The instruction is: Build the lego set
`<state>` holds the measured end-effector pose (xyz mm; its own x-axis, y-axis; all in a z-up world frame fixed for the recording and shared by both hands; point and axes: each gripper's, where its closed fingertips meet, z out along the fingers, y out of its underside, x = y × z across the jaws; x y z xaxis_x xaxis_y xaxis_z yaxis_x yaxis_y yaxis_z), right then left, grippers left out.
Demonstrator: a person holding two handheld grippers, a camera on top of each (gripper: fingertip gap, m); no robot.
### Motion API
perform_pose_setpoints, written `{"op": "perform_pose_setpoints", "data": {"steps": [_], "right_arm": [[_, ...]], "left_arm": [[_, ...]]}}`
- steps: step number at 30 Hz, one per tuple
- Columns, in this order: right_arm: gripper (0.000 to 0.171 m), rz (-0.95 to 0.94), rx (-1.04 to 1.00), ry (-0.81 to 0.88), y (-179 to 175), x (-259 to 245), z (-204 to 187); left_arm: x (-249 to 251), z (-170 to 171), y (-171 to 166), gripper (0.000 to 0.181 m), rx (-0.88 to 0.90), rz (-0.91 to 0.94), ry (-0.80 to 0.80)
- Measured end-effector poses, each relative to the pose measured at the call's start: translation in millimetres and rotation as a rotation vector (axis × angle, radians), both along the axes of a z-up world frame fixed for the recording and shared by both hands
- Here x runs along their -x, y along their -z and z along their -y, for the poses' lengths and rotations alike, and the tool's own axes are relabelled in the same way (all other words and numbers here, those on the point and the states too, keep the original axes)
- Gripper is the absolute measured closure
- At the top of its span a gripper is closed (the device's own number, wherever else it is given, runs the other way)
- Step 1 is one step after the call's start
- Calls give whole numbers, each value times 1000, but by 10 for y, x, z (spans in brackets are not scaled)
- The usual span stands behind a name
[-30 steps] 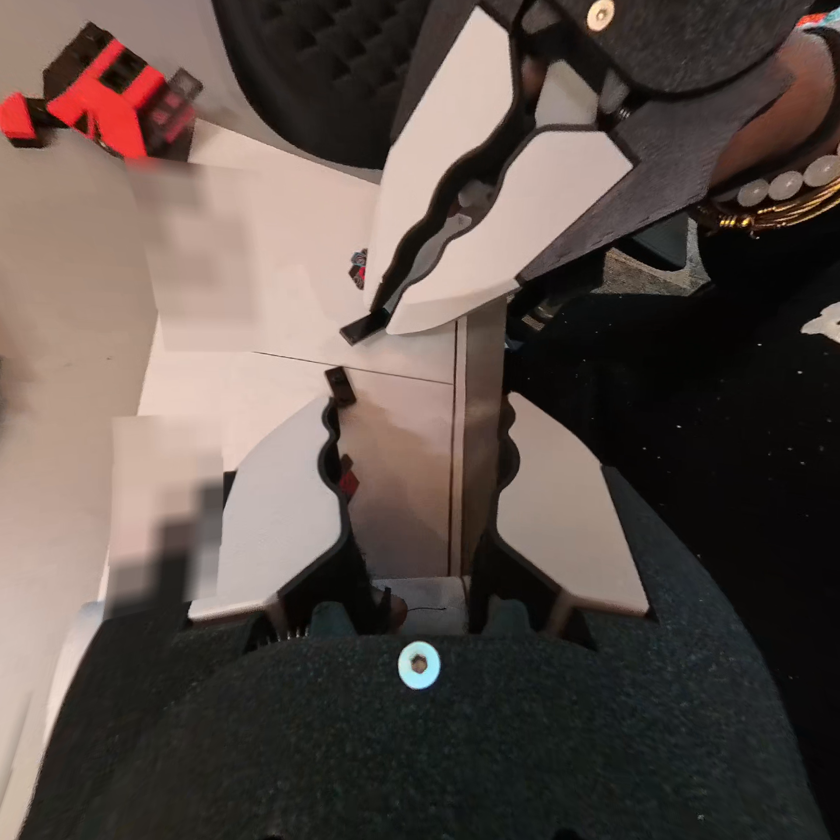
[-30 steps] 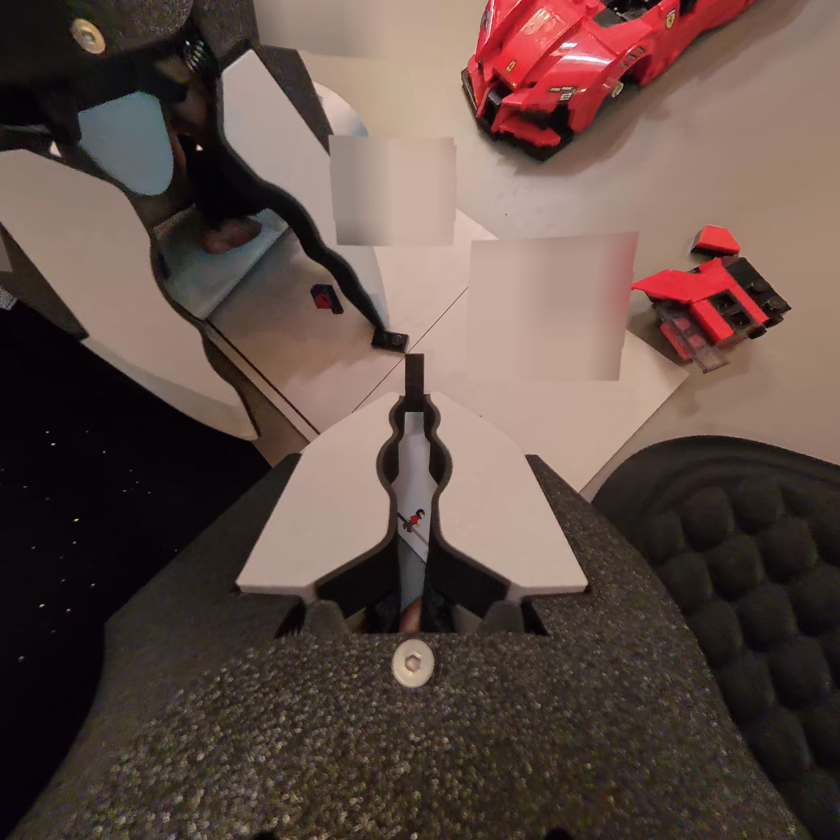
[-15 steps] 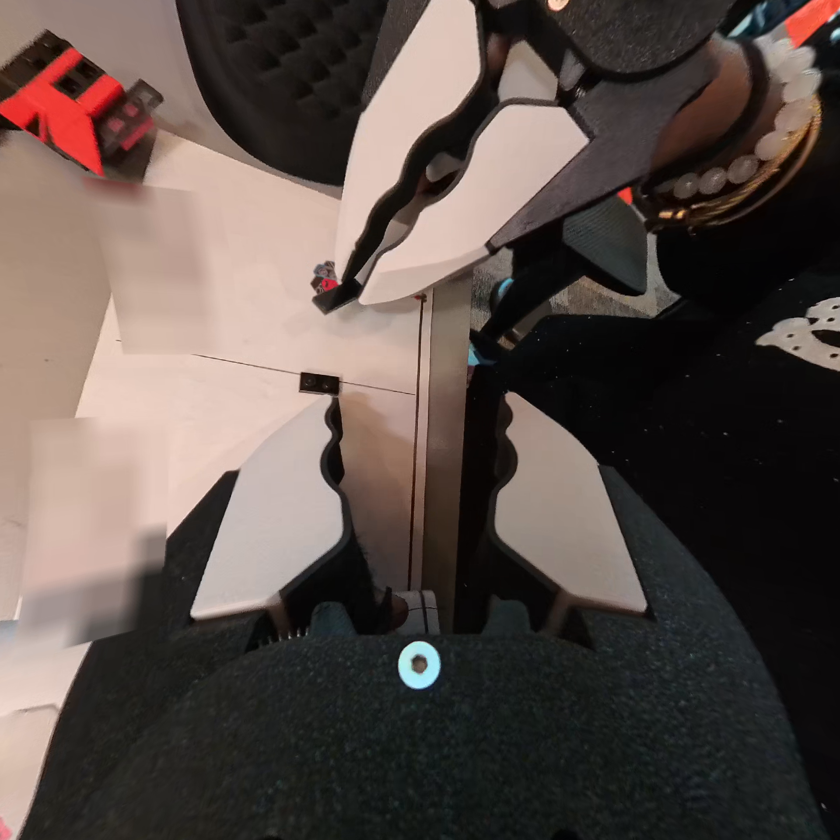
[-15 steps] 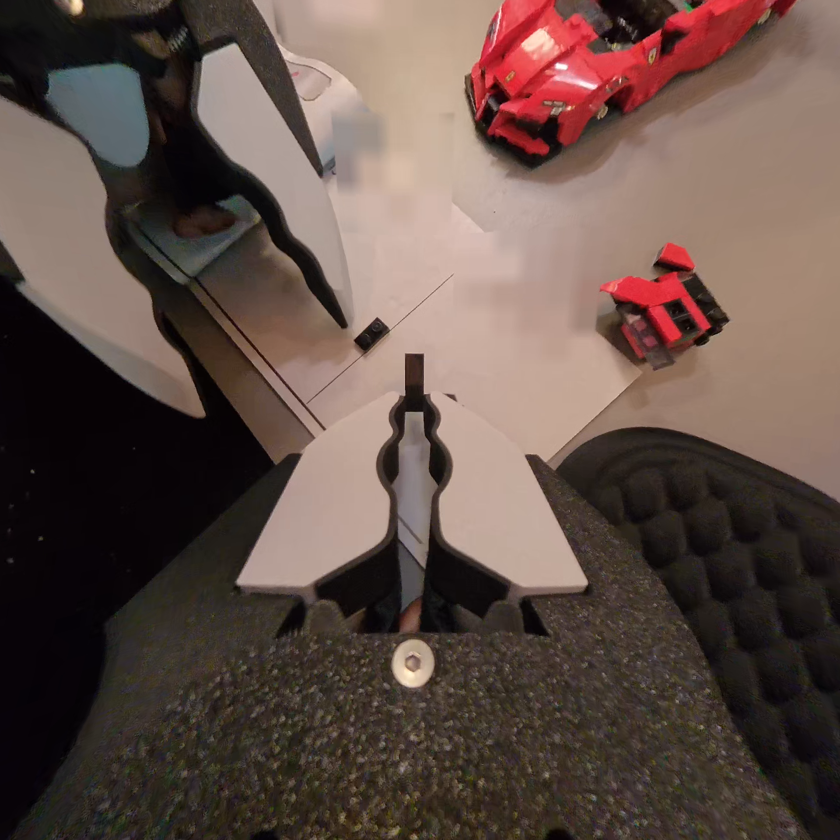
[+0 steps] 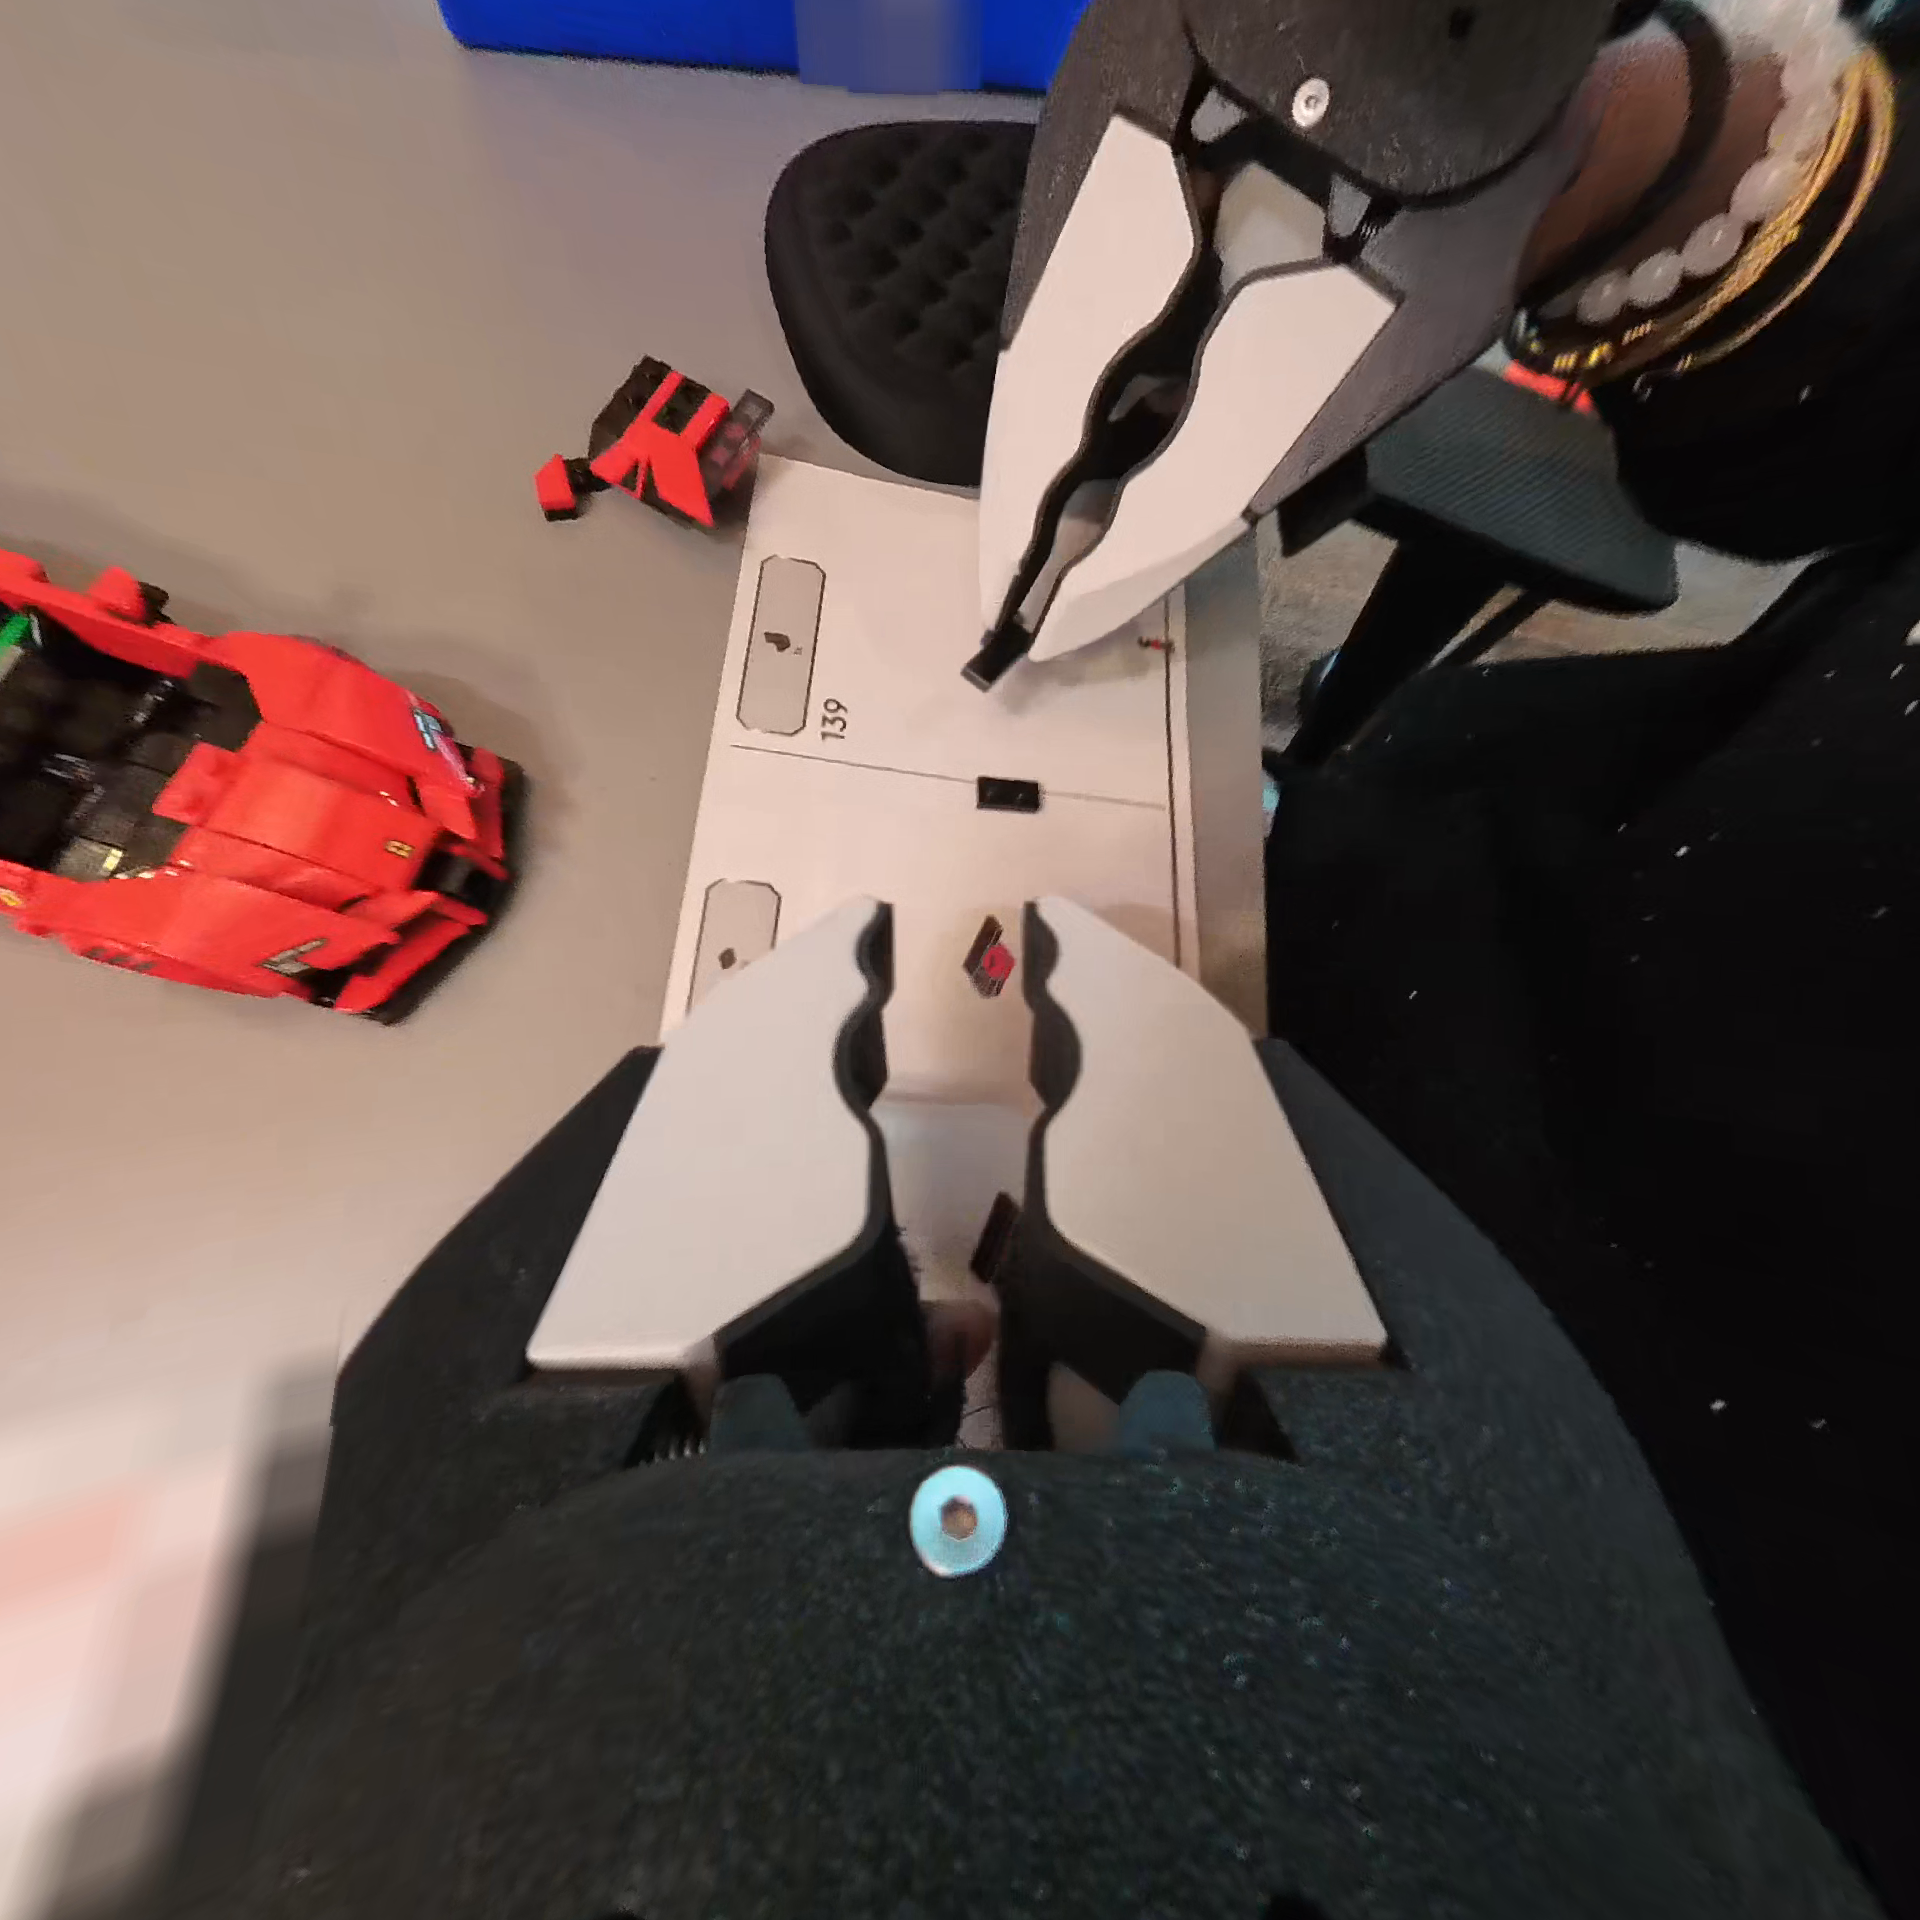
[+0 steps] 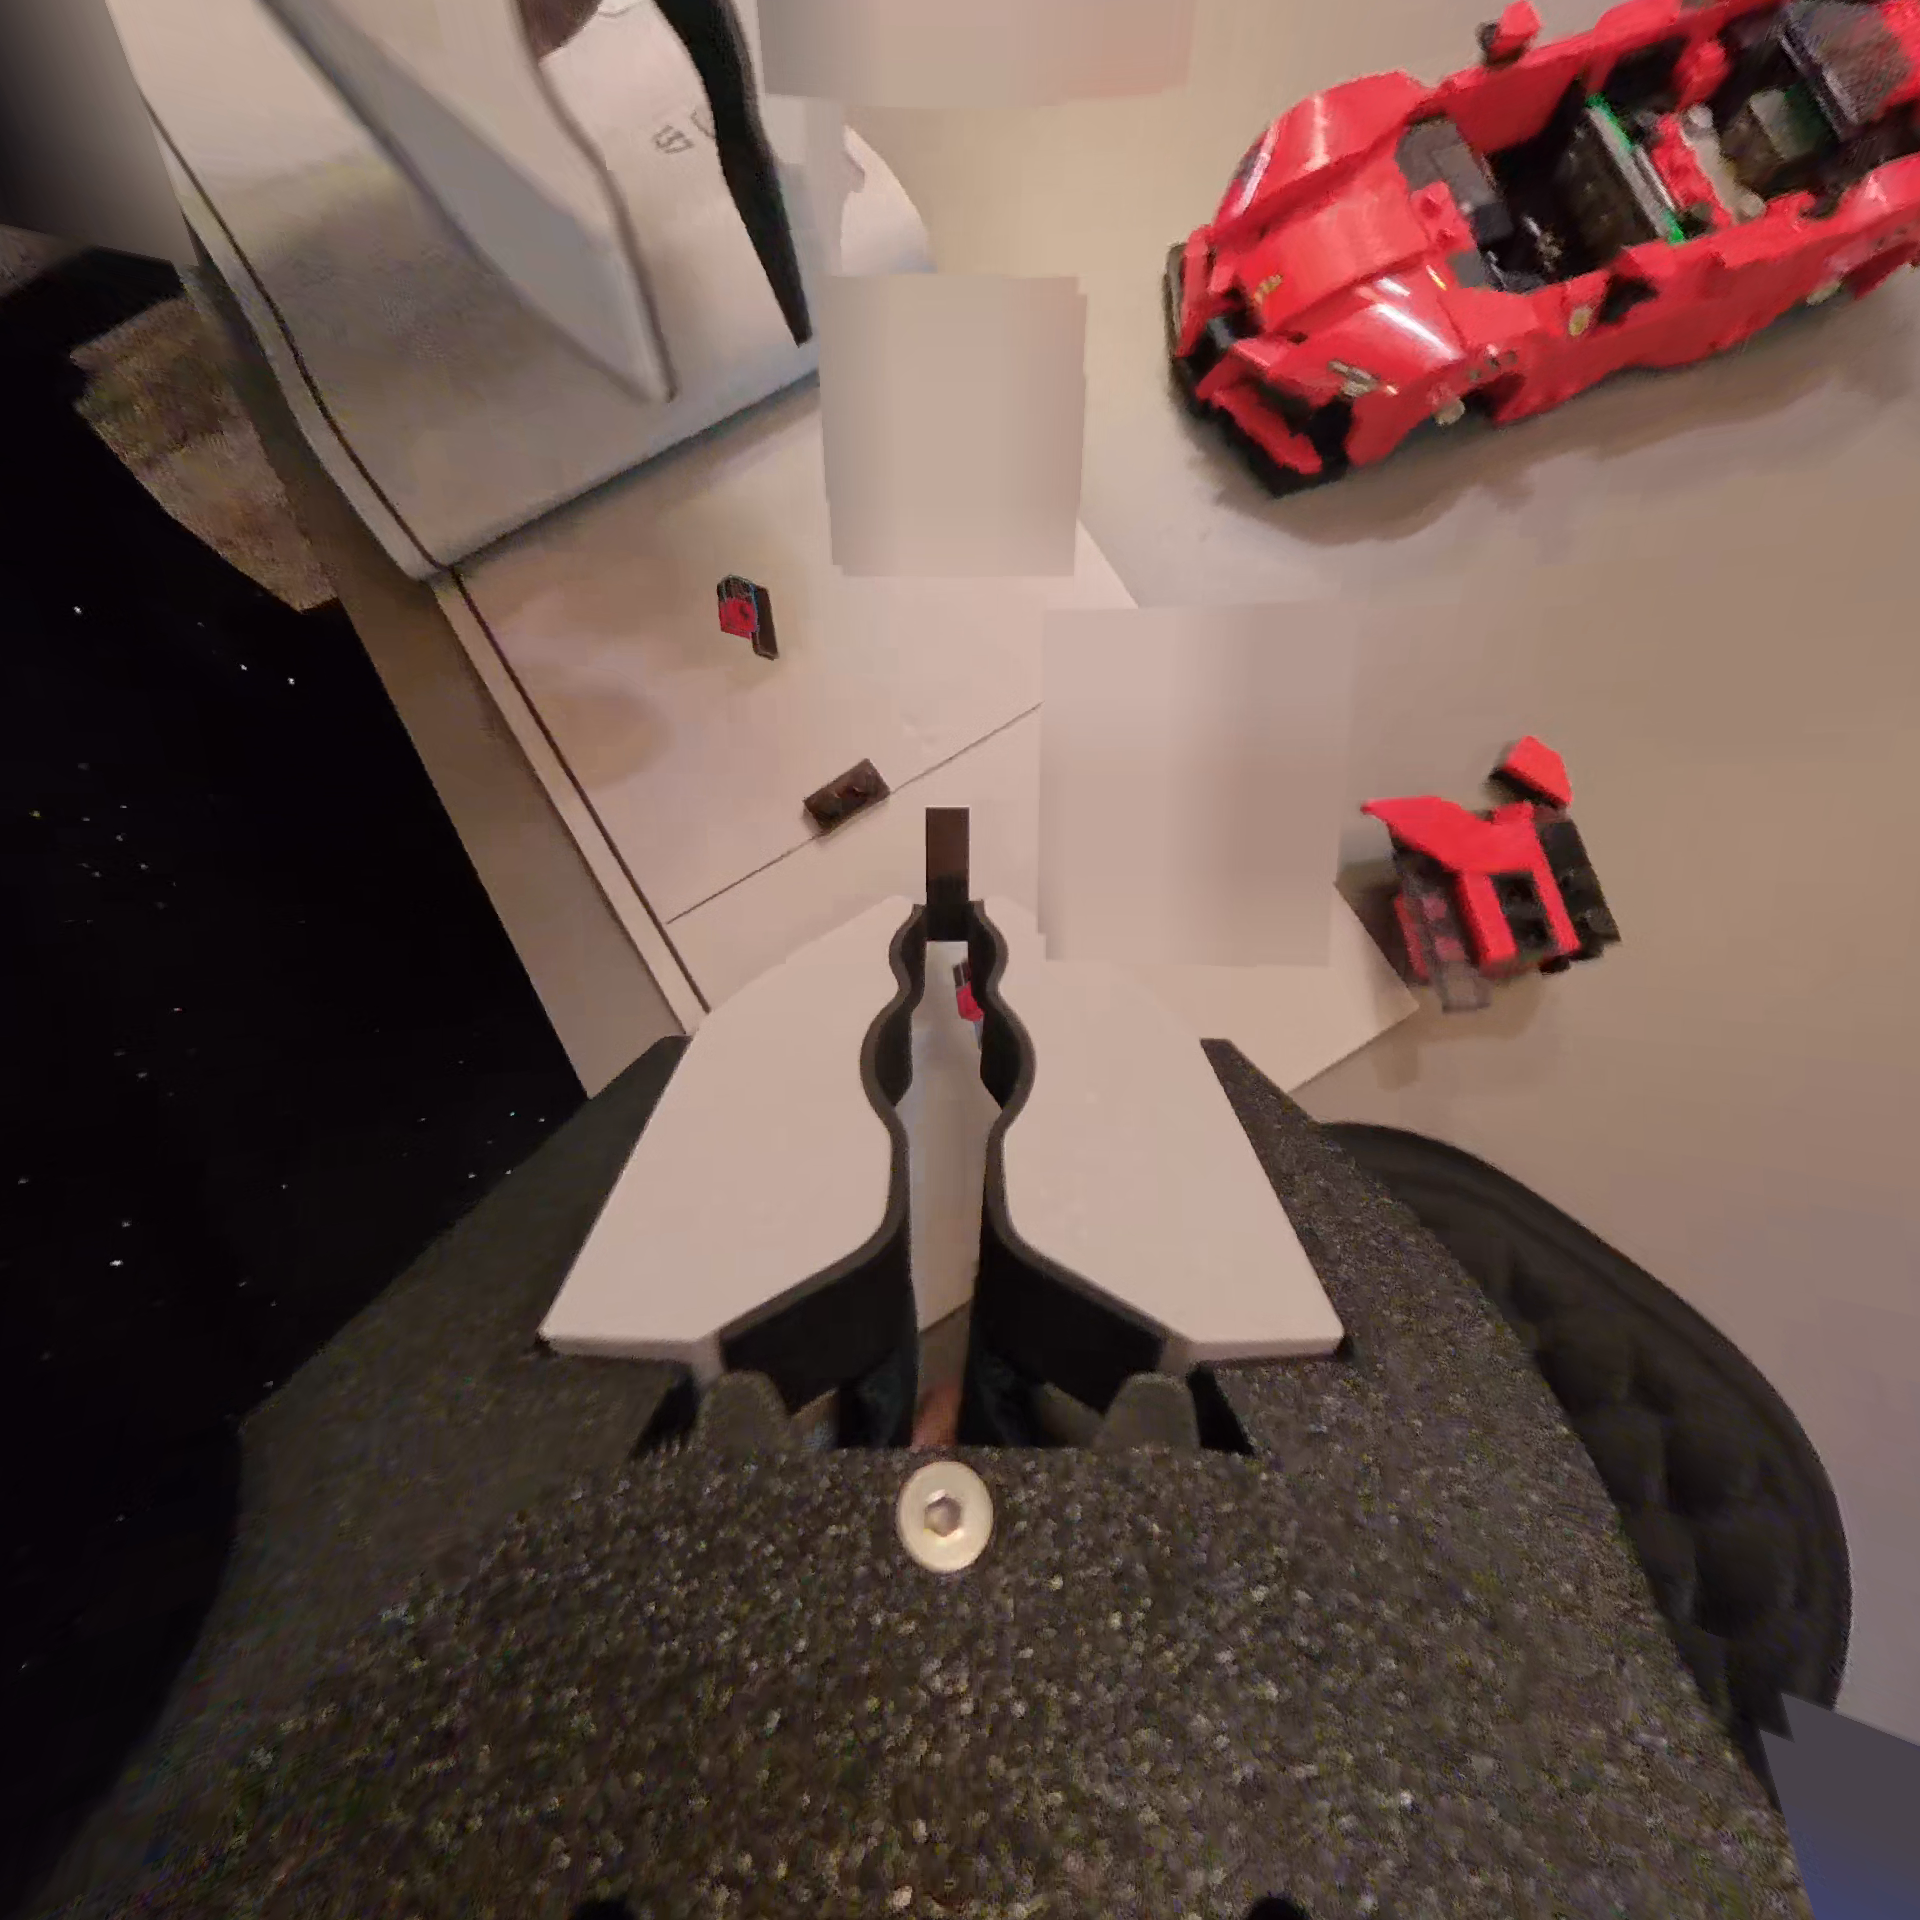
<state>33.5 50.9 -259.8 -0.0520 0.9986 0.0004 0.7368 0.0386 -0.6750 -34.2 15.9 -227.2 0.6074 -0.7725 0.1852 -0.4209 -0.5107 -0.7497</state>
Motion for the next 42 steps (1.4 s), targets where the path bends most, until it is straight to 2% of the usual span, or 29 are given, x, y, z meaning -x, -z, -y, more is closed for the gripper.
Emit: {"op": "perform_pose_setpoints", "data": {"steps": [2, 4, 7, 10, 15, 20, 42], "right_arm": [[163, 0, -31, -36, 0, 47, 29], [163, 5, -48, -66, -1, 81, 48], [163, 30, -76, -158, 11, 105, 109], [163, 51, -187, -334, -11, 114, 71], [164, 123, -166, -532, 19, 150, 100], [163, 163, -165, -542, 99, 161, 98], [164, 138, -147, -541, 120, 173, 133]], "left_arm": [[44, -13, 10, 172, -30, -53, 34], [32, -14, 18, 178, -58, -93, 83], [-21, 2, 51, 180, -62, -137, 149], [-67, 9, 69, 181, -56, -148, 165], [-102, 28, 164, 178, -59, -182, 162], [-134, 34, 228, 173, 8, -160, 140], [-460, -133, 301, 181, -103, -220, 239]]}}
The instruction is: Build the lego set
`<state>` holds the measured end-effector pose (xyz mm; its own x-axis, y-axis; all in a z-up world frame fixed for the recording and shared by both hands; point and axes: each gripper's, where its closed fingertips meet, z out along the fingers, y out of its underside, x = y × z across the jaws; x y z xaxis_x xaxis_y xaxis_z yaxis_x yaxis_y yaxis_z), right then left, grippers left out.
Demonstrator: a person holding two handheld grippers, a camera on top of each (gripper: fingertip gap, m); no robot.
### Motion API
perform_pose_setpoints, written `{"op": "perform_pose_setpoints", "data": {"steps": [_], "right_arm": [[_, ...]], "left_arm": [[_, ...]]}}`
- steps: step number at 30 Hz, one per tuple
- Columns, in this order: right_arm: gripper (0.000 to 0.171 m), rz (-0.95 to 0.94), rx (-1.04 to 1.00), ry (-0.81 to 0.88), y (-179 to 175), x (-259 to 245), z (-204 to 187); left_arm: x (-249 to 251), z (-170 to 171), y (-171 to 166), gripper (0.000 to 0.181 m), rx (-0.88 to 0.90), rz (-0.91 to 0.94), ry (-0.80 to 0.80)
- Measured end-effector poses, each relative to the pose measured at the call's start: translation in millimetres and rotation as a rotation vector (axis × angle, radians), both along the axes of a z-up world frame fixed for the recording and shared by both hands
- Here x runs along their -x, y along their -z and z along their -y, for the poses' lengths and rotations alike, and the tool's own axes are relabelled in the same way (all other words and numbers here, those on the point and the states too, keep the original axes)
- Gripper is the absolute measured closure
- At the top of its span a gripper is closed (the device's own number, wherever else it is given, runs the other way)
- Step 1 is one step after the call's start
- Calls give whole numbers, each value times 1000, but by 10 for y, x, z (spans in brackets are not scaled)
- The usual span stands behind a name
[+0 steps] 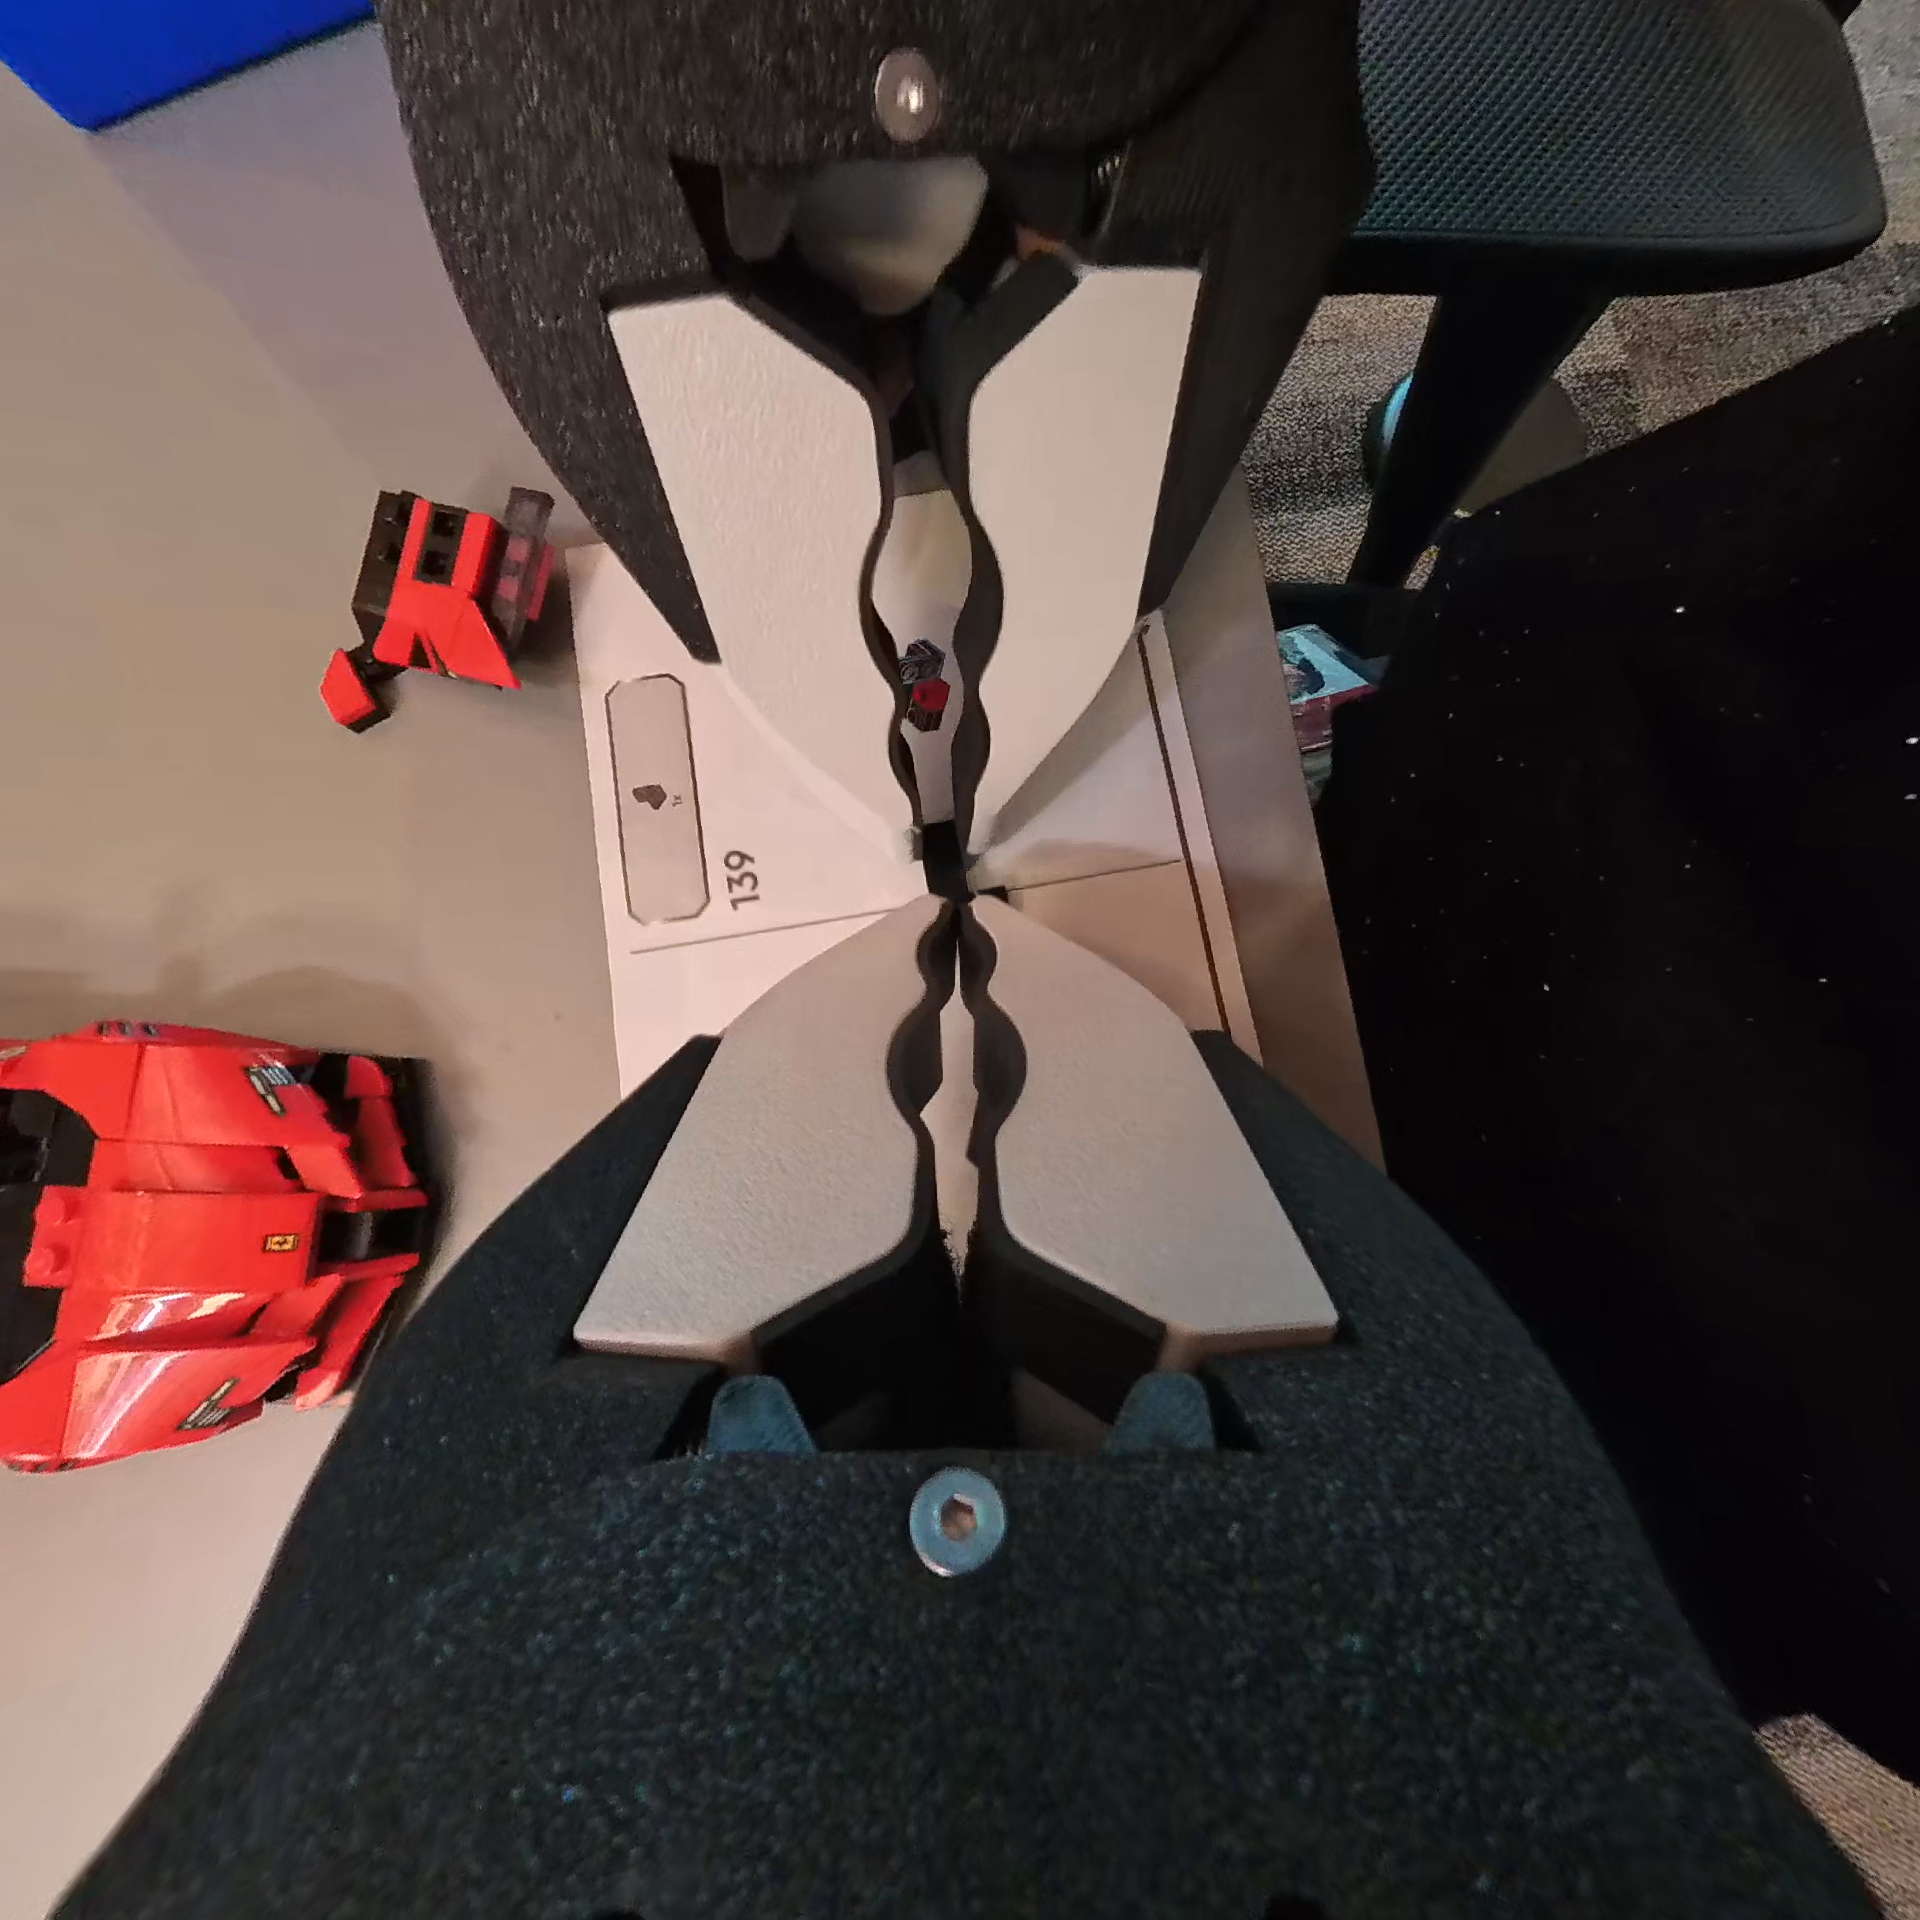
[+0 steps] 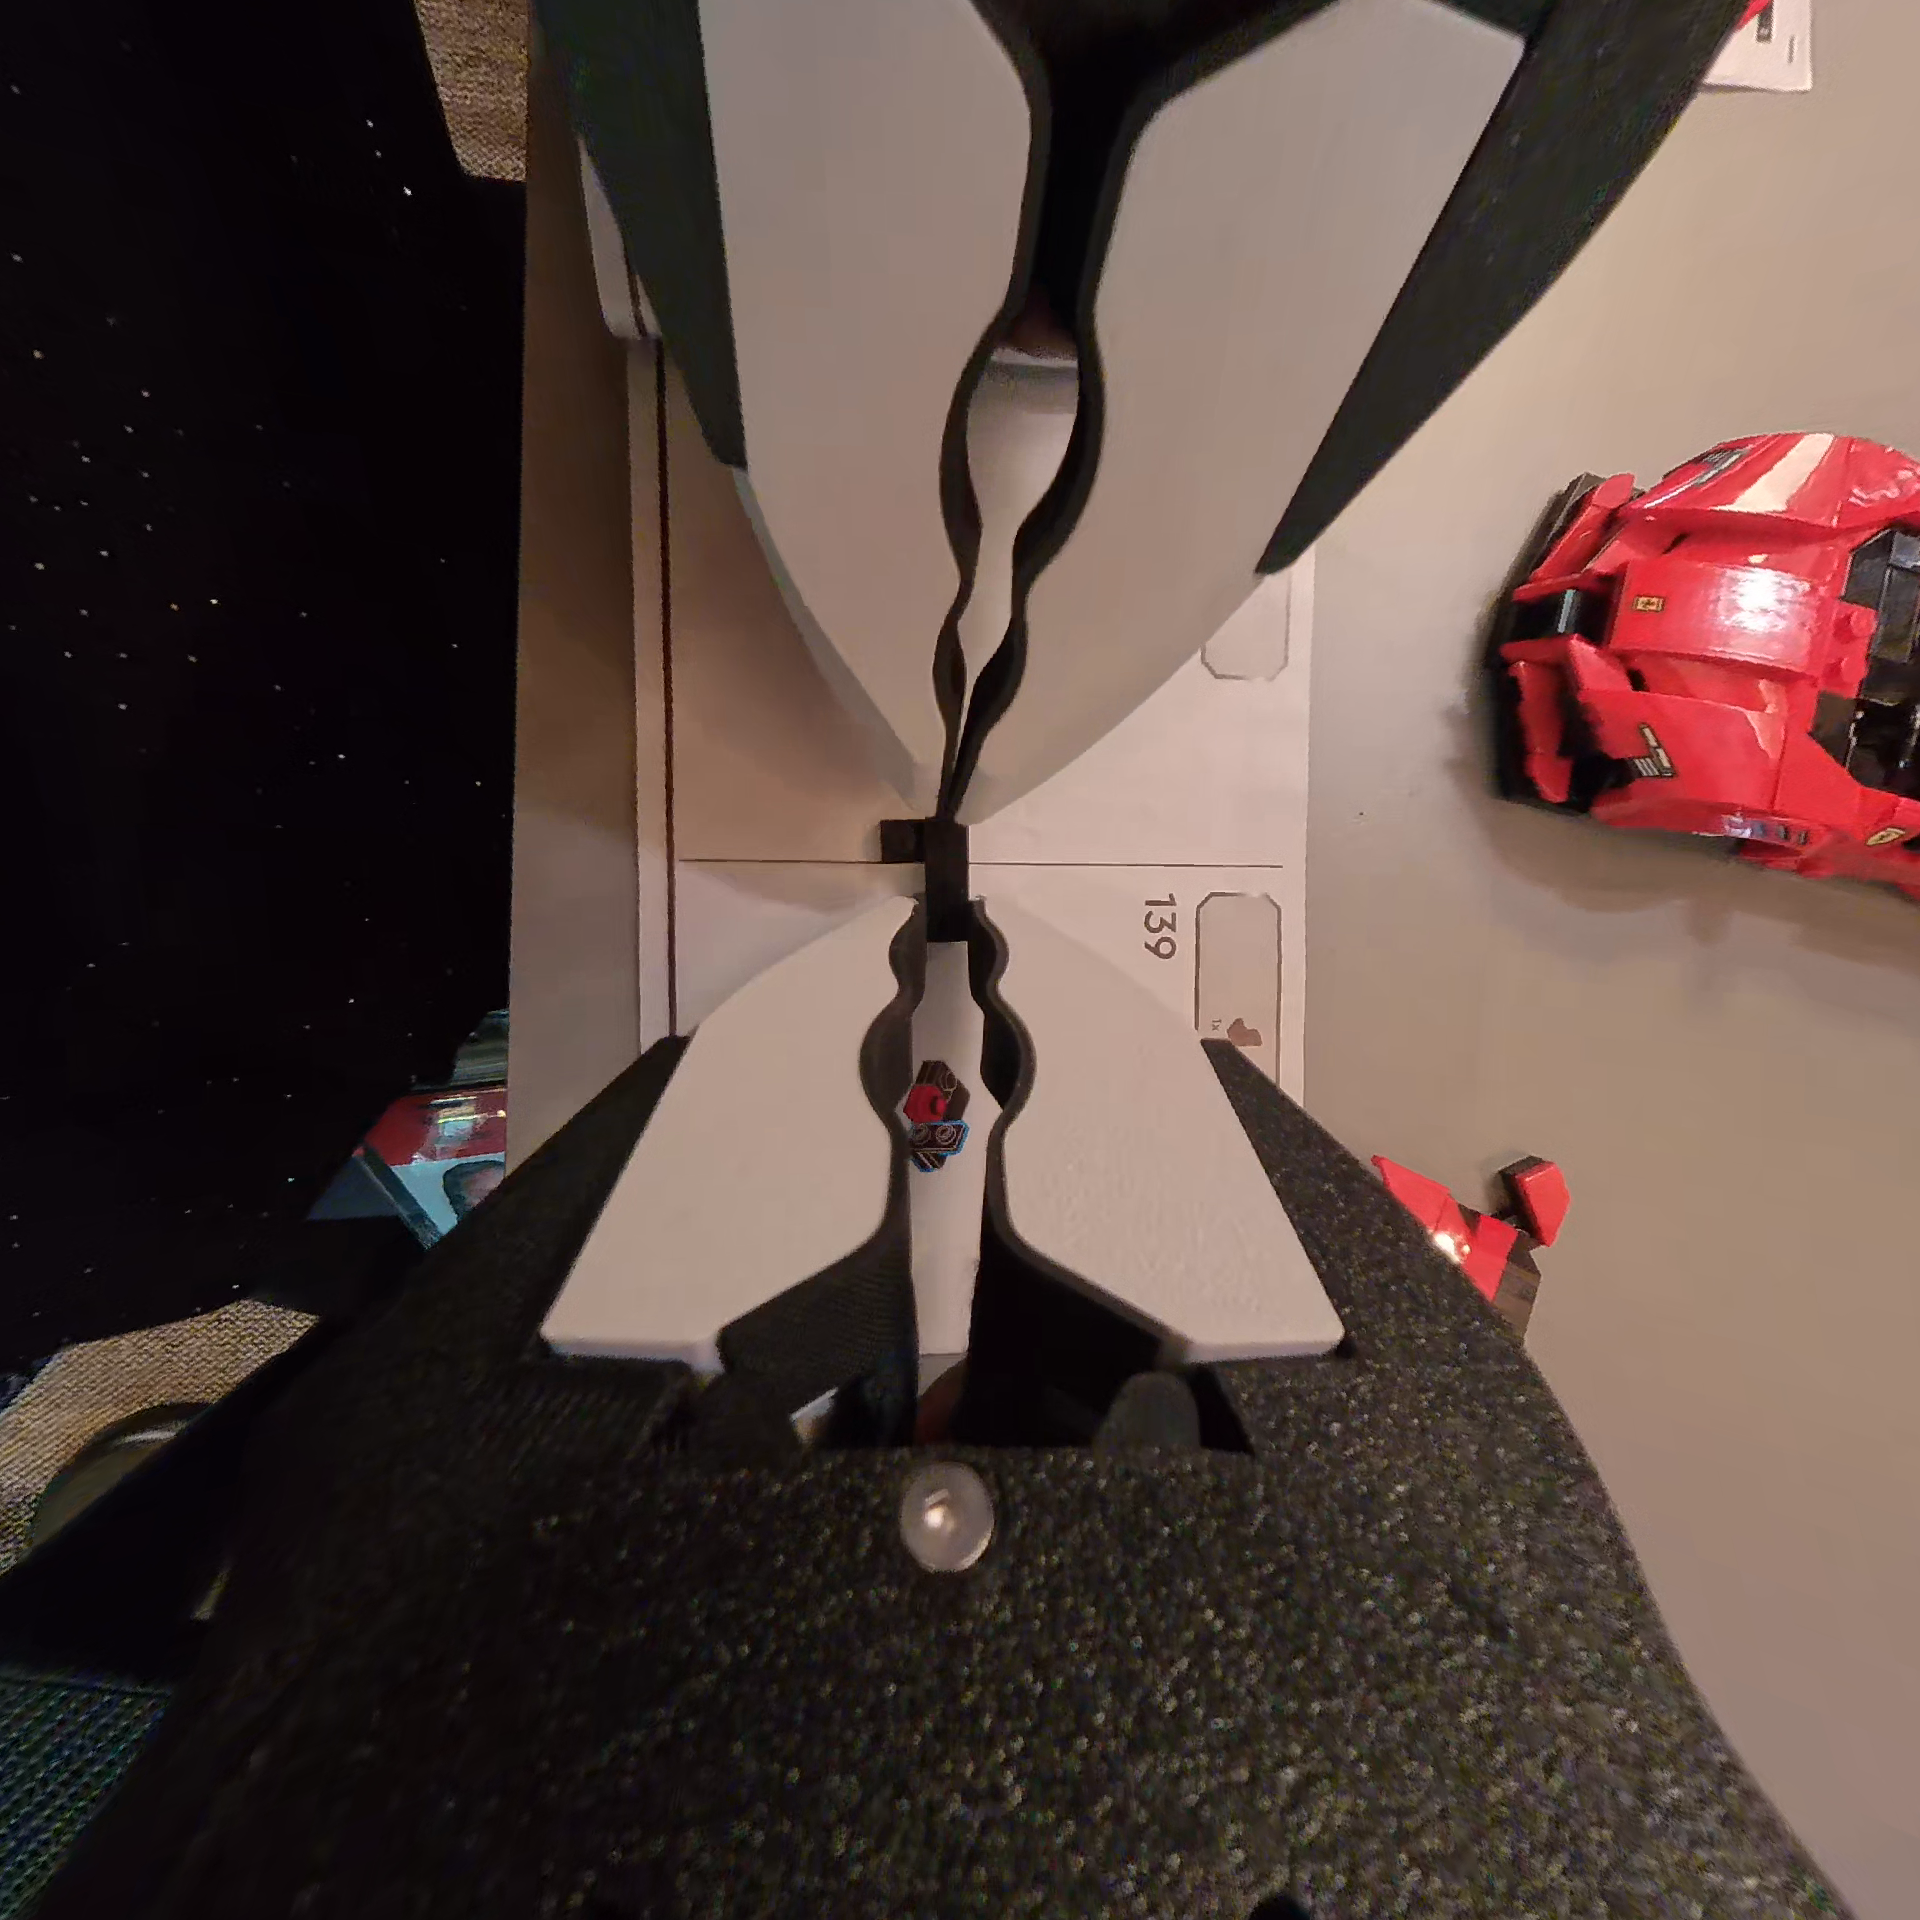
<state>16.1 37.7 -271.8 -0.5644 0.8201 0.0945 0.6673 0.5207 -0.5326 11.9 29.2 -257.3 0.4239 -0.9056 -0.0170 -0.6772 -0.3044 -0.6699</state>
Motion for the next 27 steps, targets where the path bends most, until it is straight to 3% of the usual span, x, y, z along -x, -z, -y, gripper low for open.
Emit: {"op": "perform_pose_setpoints", "data": {"steps": [27], "right_arm": [[164, 5, 30, 10, 27, 6, 6]], "left_arm": [[35, -4, 208, 181, -11, -102, 45]]}}
